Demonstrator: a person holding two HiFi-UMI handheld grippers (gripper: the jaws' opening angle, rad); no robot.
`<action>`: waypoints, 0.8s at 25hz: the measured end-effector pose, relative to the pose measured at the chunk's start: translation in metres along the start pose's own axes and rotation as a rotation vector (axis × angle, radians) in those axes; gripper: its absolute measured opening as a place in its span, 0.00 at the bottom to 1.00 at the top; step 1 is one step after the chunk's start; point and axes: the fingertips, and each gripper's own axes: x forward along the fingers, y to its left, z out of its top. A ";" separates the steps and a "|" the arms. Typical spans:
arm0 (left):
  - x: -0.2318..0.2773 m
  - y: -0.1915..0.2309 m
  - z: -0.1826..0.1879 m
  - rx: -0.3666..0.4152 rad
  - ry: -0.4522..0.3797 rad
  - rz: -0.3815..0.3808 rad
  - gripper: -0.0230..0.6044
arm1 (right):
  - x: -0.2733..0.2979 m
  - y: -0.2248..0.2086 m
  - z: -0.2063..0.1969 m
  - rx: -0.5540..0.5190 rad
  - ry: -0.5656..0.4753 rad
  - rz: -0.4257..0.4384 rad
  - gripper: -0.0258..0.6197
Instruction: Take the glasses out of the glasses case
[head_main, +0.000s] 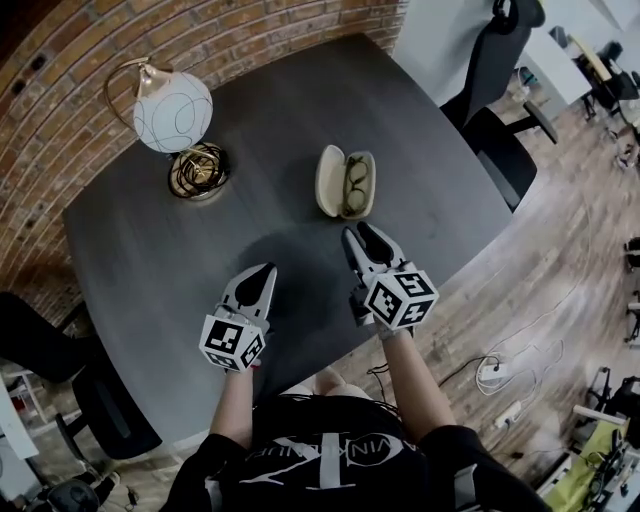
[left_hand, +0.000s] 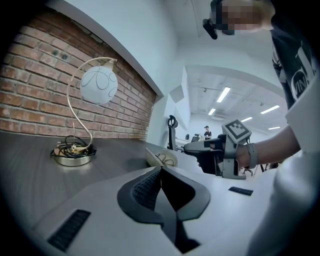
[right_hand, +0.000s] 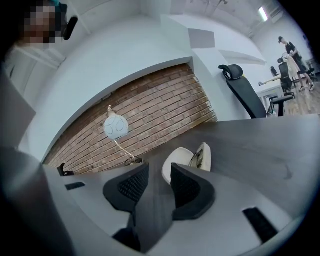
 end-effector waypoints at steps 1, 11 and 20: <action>0.005 0.000 0.002 0.015 0.006 -0.011 0.06 | 0.006 -0.003 0.004 0.002 0.002 -0.008 0.23; 0.050 0.009 0.045 0.015 -0.037 -0.058 0.06 | 0.064 -0.025 0.029 0.006 0.077 -0.097 0.23; 0.084 0.013 0.071 0.014 -0.044 -0.099 0.06 | 0.096 -0.045 0.023 -0.034 0.197 -0.168 0.23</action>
